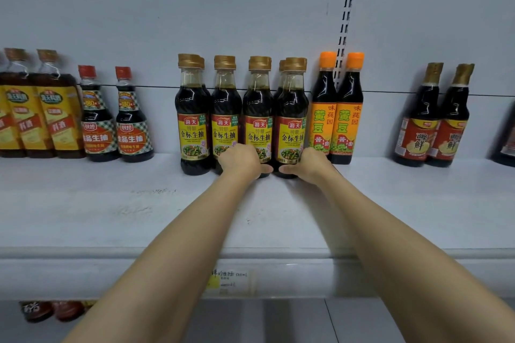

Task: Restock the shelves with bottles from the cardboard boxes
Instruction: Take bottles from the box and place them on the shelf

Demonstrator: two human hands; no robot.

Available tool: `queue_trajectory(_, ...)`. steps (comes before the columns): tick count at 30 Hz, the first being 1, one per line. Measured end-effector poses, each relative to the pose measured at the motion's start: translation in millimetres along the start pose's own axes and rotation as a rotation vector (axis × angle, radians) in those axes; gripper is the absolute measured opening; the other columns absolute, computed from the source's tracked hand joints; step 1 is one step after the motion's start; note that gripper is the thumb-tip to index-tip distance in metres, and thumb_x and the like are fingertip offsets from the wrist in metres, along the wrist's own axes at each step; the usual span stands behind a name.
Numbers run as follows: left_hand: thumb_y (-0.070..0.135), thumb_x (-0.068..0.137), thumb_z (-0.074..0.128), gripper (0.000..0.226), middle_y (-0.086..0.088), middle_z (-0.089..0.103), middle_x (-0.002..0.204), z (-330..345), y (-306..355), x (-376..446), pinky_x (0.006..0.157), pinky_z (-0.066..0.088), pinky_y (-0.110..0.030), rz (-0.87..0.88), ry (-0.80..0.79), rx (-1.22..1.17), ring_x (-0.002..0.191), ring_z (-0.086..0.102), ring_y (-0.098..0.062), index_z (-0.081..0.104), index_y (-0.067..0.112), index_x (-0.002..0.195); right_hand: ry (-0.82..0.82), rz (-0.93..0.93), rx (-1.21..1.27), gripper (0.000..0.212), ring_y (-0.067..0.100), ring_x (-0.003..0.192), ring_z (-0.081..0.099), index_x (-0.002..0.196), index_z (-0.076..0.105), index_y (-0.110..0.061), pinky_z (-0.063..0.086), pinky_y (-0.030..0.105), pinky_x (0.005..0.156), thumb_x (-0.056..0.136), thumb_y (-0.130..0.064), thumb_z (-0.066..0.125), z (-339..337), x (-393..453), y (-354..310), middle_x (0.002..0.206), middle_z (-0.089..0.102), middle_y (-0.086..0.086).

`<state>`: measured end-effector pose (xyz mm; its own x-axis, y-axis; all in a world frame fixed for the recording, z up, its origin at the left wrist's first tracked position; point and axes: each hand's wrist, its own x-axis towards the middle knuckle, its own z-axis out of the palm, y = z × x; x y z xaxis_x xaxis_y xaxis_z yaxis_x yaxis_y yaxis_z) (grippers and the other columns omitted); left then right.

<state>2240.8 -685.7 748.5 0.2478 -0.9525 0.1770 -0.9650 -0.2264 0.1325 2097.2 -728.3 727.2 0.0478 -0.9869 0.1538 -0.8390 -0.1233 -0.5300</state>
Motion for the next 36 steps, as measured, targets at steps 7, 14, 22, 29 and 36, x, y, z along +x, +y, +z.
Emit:
queue_trajectory(7,0.066,0.091,0.037,0.062,-0.004,0.044,0.073,11,3,2,0.056,0.034,-0.027,0.002,-0.057,0.131,0.074,0.048,-0.021,0.057,0.009,0.106,-0.002,-0.023,0.005,0.055,0.026,0.096,0.060,0.119,0.059,-0.014,0.052,0.037,0.083,0.079,-0.050,0.071,4,8,4,0.112,0.065,0.006)
queue_trajectory(14,0.064,0.092,0.038,0.065,-0.007,0.048,0.091,15,3,7,0.062,0.037,-0.031,-0.023,-0.057,0.049,0.082,0.047,-0.024,0.055,0.006,0.117,-0.015,-0.009,0.038,0.054,0.027,0.098,0.059,0.122,0.055,-0.013,0.051,0.035,0.081,0.083,-0.048,0.068,8,10,3,0.114,0.064,0.007)
queue_trajectory(22,0.050,0.094,0.049,0.045,-0.005,0.061,0.078,-1,-17,-14,0.065,0.046,-0.025,-0.025,-0.195,-0.415,0.067,0.058,-0.018,0.060,0.008,0.102,-0.017,0.059,0.135,0.076,0.032,0.110,0.057,0.131,0.045,-0.003,0.048,0.037,0.079,0.079,-0.051,0.071,5,-4,-5,0.128,0.055,0.016)
queue_trajectory(29,0.028,0.092,0.059,0.032,-0.020,0.064,0.101,-46,-56,-77,0.070,0.044,-0.032,-0.048,0.026,-0.531,0.100,0.059,-0.034,0.065,-0.003,0.090,0.053,-0.088,0.244,0.077,0.032,0.128,0.042,0.140,0.029,-0.003,0.040,0.040,0.096,0.085,-0.037,0.070,-4,-67,-49,0.143,0.036,0.015)
queue_trajectory(36,0.029,0.092,0.056,0.018,-0.009,0.061,0.091,-87,-144,-153,0.065,0.039,-0.031,-0.112,0.185,-0.379,0.083,0.053,-0.022,0.056,0.011,0.090,-0.172,-0.462,0.279,0.072,0.026,0.124,0.046,0.140,0.036,-0.008,0.042,0.039,0.098,0.085,-0.044,0.068,28,-158,-147,0.140,0.043,0.011)
